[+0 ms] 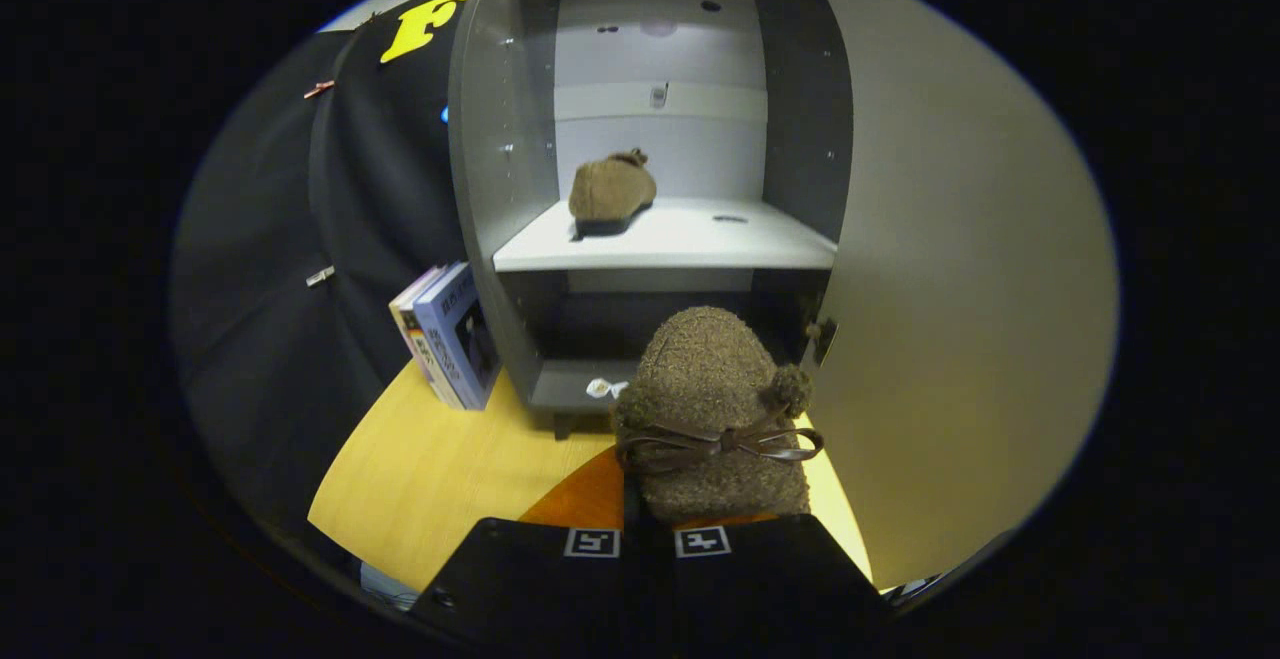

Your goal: Open the shoe cabinet door, grab the shoes and put them into the shoe cabinet, then close the shoe cabinet door.

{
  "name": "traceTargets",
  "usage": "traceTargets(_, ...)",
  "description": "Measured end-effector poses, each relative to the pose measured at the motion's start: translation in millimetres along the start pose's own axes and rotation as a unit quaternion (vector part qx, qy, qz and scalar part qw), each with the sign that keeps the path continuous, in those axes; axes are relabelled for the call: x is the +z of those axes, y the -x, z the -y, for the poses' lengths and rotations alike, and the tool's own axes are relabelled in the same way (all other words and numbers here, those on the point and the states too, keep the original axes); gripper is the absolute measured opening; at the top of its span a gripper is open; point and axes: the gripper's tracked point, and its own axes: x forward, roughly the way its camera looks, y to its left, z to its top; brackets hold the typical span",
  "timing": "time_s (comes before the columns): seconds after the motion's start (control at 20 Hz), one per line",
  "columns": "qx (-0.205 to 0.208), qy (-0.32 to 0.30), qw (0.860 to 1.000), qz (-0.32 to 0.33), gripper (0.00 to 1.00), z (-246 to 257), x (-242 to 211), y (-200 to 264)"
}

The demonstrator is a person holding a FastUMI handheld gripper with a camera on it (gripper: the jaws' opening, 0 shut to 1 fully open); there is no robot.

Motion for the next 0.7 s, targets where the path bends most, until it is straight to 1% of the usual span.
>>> traceTargets(0.3, -0.029, -0.002, 0.998, 0.057, 0.05, 15.1, 82.5, -15.6)
traceTargets(0.4, -0.042, 0.0, 0.997, 0.062, 0.06, 19.7, 107.0, -21.2)
traceTargets(0.5, -0.046, -0.003, 0.997, 0.065, 0.05, 21.3, 129.0, -28.9)
traceTargets(0.7, -0.046, -0.011, 0.996, 0.07, 0.05, 25.2, 178.3, -59.8)
